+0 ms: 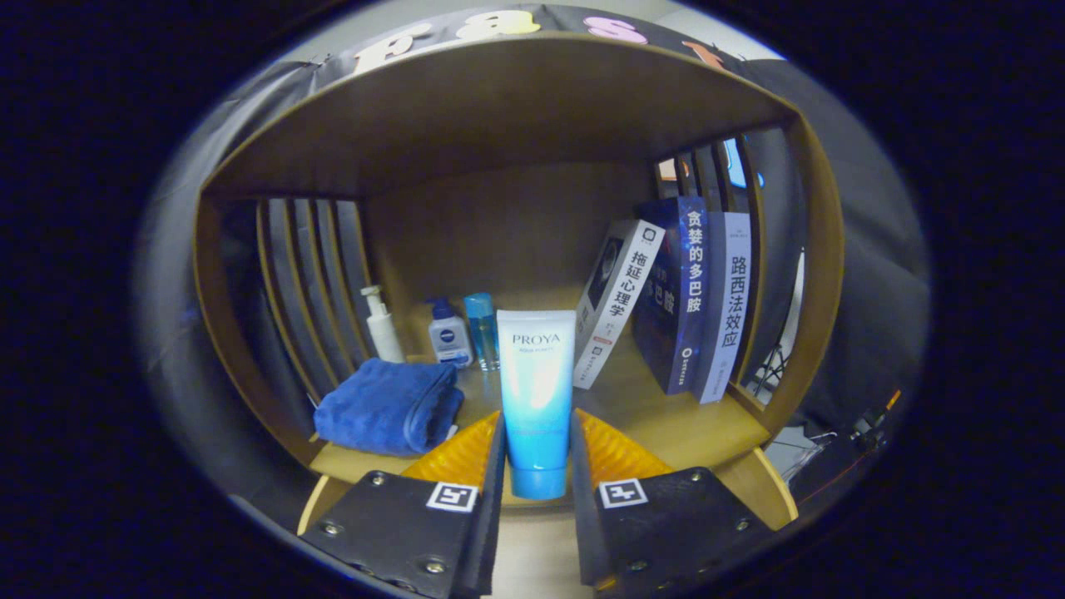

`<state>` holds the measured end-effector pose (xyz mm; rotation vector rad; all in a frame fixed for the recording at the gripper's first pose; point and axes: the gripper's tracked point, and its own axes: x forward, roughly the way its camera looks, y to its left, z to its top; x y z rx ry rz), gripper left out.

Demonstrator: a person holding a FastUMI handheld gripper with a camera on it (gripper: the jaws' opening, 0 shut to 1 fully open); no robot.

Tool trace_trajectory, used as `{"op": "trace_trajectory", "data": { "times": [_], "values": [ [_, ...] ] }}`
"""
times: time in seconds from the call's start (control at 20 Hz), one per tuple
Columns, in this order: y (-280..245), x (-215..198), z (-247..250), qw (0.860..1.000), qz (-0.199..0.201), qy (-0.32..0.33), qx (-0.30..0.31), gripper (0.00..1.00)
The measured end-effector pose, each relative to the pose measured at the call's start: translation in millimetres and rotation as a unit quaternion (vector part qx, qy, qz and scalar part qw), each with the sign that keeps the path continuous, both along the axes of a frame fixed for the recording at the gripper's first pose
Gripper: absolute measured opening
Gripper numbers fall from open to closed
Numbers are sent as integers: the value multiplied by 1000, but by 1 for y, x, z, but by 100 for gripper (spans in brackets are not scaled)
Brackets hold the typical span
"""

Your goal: Pull open the drawer, take out the items inside it, and place them on the countertop above the cabinet.

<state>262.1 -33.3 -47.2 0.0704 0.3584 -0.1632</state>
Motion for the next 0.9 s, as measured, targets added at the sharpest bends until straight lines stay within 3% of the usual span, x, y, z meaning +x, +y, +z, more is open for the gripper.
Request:
{"op": "trace_trajectory", "data": {
  "times": [0.5, 0.9],
  "values": [
    [13, 35, -102, 997, 3, 71, 19, 39],
    [15, 35, -86, 998, -15, 49, 29, 44]
  ]
}}
